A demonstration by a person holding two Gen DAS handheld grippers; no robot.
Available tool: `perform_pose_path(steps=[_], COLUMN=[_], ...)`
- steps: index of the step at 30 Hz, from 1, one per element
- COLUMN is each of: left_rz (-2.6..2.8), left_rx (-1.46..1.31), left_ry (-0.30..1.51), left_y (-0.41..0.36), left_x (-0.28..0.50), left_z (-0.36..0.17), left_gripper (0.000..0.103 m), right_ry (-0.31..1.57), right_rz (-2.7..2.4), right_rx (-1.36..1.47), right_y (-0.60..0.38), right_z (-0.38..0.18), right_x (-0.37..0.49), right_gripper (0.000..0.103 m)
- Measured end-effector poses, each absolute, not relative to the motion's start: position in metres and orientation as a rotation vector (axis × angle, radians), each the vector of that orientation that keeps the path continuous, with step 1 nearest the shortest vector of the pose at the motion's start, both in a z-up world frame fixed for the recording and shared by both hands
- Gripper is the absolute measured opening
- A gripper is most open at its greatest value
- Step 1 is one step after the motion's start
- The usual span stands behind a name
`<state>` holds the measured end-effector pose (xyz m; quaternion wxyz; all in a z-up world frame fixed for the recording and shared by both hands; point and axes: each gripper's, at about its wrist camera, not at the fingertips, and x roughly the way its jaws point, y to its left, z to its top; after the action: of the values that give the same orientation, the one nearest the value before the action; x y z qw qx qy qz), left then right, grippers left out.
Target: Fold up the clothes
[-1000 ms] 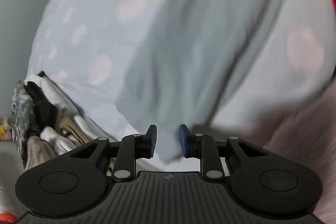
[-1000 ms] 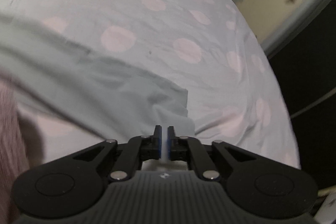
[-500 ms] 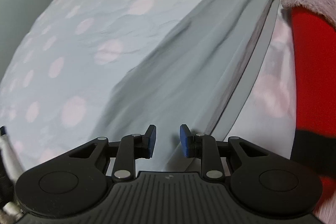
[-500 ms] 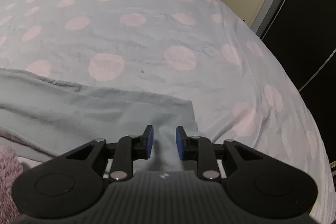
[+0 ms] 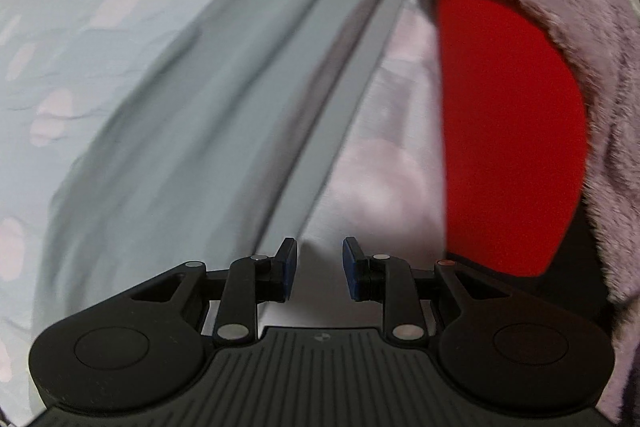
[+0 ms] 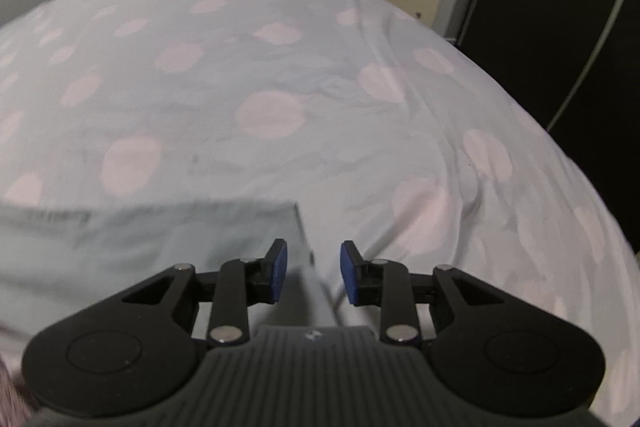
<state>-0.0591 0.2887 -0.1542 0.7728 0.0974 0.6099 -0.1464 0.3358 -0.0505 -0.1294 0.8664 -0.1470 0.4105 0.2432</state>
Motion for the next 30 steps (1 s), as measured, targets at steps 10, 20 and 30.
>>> perform_pose_path(steps=[10,20,30], left_rz=[-0.214,0.183,0.242], left_rx=[0.159,0.231,0.141], left_ry=[1.274,1.116,1.138], left_y=[0.311,0.376,0.403], left_x=[-0.051,-0.038,-0.021], left_z=[-0.133,-0.119,-0.151], left_gripper=[0.029,0.046,0.003], right_ry=[0.952,0.885,0.878], right_rz=[0.513,0.579,0.563], right_rx=[-0.139,-0.247,-0.294], right_y=[-0.032,-0.026,-0.02], right_z=[-0.165,-0.163,-0.162], right_x=[0.378,0.36,0.358], right_gripper=[0.037,0.006,0.006])
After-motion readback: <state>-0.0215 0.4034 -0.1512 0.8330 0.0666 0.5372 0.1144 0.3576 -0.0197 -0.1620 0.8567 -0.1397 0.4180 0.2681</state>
